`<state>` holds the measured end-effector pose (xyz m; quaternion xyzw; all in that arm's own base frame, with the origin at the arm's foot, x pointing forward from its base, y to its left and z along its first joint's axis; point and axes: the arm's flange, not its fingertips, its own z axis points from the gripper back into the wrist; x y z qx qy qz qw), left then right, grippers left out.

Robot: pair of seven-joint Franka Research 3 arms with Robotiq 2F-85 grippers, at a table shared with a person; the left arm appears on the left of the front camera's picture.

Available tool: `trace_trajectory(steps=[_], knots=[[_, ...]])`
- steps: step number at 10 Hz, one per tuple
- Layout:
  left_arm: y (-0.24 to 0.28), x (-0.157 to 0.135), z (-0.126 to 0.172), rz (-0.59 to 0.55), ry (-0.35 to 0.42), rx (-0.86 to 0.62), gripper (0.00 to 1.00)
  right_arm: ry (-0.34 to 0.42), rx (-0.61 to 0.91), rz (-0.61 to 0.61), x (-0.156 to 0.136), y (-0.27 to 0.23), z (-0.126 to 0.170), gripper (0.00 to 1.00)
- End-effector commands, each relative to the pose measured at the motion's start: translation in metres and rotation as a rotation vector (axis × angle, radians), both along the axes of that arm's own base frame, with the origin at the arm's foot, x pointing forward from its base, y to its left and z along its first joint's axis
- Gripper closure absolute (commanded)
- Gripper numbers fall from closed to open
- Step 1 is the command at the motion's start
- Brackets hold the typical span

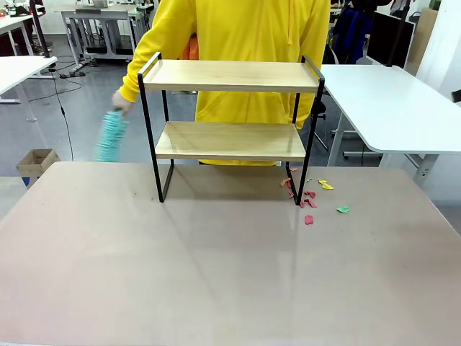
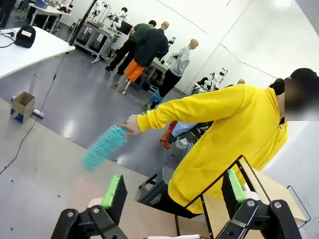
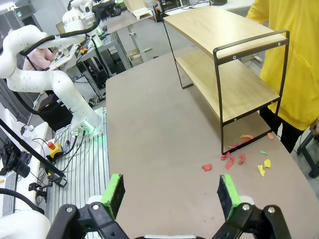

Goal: Clean the shelf.
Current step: Hand the Duster back to the human.

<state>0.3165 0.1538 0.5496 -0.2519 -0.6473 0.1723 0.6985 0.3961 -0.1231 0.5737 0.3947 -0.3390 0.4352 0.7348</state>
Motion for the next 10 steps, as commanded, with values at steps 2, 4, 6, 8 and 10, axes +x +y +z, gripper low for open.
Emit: trace_trajectory(steps=[2,4,6,8,10], knots=[[-0.0001,-0.0005,-0.0004,0.006,0.002,-0.011,0.0,0.0,-0.001,-0.001,-0.0018,0.0002,0.0029,0.0],[-0.0001,-0.0005,-0.0004,0.006,0.002,-0.011,0.0,0.0,-0.001,-0.001,-0.0018,0.0002,0.0029,0.0],[-0.0001,-0.0005,-0.0004,0.006,0.002,-0.011,0.0,0.0,-0.001,-0.001,-0.0018,0.0002,0.0029,0.0],[-0.0001,-0.0005,-0.0004,0.006,0.002,-0.011,0.0,0.0,-0.001,-0.001,-0.0018,0.0002,0.0029,0.0],[-0.0001,-0.0005,-0.0004,0.006,0.002,-0.011,0.0,0.0,-0.001,-0.001,-0.0018,0.0002,0.0029,0.0]])
